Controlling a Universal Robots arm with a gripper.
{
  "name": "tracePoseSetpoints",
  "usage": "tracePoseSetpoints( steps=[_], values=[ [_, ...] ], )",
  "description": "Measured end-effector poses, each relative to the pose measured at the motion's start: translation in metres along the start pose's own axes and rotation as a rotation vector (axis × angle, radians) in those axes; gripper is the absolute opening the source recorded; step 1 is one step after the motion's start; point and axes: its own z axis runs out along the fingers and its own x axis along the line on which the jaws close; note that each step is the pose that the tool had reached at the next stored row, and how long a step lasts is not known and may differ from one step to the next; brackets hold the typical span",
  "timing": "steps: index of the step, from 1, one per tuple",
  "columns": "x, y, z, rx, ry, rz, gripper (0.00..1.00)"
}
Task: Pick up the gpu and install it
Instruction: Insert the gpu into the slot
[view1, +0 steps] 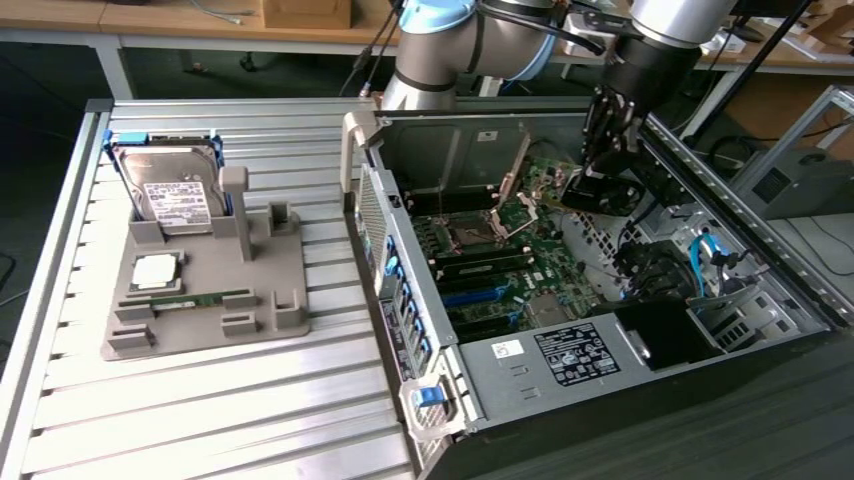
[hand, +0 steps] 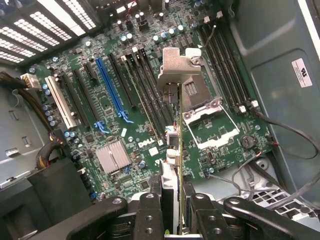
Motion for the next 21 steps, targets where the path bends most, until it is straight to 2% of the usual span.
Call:
tracePoseSetpoints(
  steps=[13,21],
  values=[
    [0.0000,0.0000,0.0001,0.0014,-0.0002,-0.072,0.27],
    [0.0000,0.0000,0.0002,0.0019,-0.0003,-0.091,0.27]
  ],
)
